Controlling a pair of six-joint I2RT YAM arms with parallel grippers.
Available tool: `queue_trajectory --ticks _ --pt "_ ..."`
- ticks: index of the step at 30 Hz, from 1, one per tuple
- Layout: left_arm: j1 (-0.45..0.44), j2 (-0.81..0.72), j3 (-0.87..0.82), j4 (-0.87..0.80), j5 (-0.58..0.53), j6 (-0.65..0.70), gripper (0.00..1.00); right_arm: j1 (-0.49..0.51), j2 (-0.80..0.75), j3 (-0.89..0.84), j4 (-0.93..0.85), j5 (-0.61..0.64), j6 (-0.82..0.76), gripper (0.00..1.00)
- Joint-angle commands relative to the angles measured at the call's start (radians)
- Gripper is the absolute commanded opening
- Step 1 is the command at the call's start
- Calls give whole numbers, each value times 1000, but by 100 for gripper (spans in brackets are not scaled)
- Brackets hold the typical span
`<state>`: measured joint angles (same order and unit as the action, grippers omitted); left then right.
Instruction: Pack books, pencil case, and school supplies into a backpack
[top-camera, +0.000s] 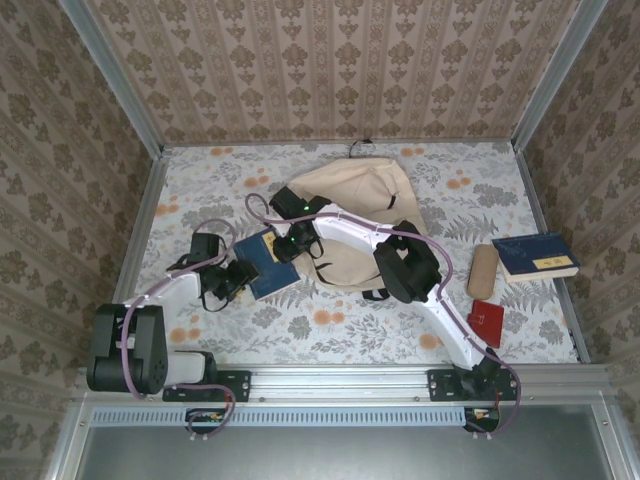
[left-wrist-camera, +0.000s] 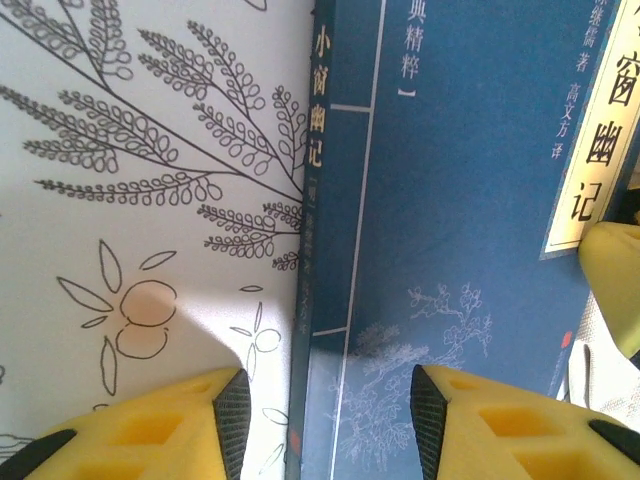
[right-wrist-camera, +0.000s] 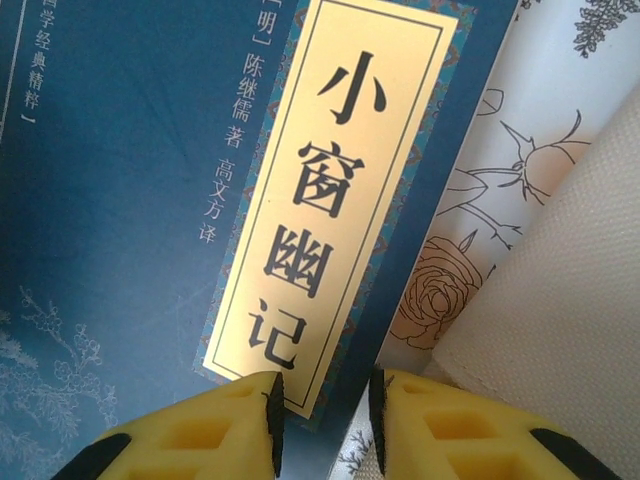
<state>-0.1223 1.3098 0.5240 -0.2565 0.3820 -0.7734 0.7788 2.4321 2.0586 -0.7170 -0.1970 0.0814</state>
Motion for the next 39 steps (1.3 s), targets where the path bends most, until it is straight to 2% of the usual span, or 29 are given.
queue_trajectory --ticks 1,11,20,25,31,35,37,39 --pt "3 25 -6 23 46 12 48 -8 46 21 -75 -4 -35 31" --pt "-36 127 20 144 155 10 48 -40 86 28 -115 -80 -49 28" --pt "-54 92 47 243 215 -30 45 -55 87 9 -104 -116 -42 27" --pt "-55 68 51 312 310 -80 45 -65 69 -12 -82 -148 -21 27" --pt "-55 35 44 337 308 -112 45 -87 37 -46 -40 -222 3 27" --pt "-56 58 48 311 279 -109 43 -90 33 -49 -37 -228 4 27" --pt "-56 78 52 293 268 -107 40 -90 30 -49 -36 -225 9 27" --pt "-54 93 54 282 239 -108 30 -92 21 -52 -36 -219 27 28"
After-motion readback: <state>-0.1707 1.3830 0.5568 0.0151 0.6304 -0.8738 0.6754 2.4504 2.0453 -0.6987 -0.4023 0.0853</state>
